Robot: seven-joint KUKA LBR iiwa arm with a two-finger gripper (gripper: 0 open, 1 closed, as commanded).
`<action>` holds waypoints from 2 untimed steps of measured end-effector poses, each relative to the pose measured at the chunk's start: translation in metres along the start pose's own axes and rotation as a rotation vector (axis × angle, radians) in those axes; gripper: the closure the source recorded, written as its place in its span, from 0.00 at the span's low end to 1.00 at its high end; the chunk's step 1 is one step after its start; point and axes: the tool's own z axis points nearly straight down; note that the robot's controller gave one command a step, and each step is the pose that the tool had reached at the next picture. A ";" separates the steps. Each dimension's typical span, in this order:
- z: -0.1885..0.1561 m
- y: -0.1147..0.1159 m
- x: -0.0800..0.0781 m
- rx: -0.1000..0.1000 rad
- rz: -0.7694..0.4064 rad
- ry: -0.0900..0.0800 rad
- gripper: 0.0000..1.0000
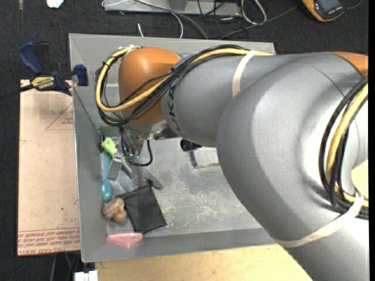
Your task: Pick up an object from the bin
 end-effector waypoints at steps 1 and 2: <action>0.036 -0.004 -0.001 -0.002 -0.092 -0.008 0.00; 0.035 -0.007 -0.010 -0.004 0.129 -0.004 1.00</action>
Offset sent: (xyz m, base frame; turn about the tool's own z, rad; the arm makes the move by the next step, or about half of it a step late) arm 0.0065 -0.0099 -0.0348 0.1320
